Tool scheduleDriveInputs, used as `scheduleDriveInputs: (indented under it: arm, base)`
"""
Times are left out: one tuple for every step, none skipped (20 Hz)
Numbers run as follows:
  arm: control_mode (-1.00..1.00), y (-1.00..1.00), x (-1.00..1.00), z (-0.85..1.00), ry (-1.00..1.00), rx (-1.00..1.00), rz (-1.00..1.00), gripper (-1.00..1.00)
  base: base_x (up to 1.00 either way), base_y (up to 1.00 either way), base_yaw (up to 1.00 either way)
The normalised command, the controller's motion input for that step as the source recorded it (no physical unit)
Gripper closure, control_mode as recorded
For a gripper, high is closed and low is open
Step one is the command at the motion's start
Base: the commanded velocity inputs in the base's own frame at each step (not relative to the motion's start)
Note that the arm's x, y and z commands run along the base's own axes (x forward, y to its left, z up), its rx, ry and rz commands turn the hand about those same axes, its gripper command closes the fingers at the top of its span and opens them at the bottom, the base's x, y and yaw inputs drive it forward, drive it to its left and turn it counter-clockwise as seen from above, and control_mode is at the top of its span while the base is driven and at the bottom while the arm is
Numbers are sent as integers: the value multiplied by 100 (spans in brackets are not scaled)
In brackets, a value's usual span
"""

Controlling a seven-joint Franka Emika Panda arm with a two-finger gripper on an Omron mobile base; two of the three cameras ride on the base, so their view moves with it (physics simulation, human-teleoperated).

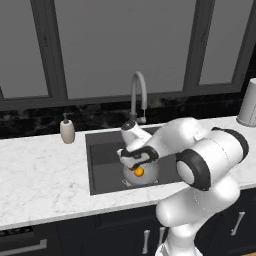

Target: Put the colander in the sink, put the tangerine, pear in the colander, and turn on the sink faucet and pour water over the colander.

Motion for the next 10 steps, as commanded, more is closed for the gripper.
scheduleDriveInputs:
  arm:
    - [-100, 2, -60, 66, 0, 5, 0, -100]
    - [-100, 0, -59, 70, 0, 5, 4, -100]
    - [-100, 0, -60, 72, 0, 5, 9, -100]
    - [-100, -2, -57, 74, 0, 3, 13, -100]
    - [-100, -4, -57, 76, 0, 0, 15, -100]
    - [-100, -5, -56, 75, 0, 0, 18, -100]
    - [-100, -15, -53, 76, 0, 0, 20, -100]
    - [-100, -19, -54, 72, 0, 0, 21, -100]
    - [-100, -22, -56, 72, 0, 0, 24, -100]
    - [-100, -26, -61, 65, 0, 0, 25, -100]
  base:
    - [0, 0, 0]
    - [0, 0, 0]
    - [0, 0, 0]
    - [0, 0, 0]
    - [0, 0, 0]
    - [0, 0, 0]
    - [0, 0, 0]
    - [0, 0, 0]
    - [0, 0, 0]
    - [0, 0, 0]
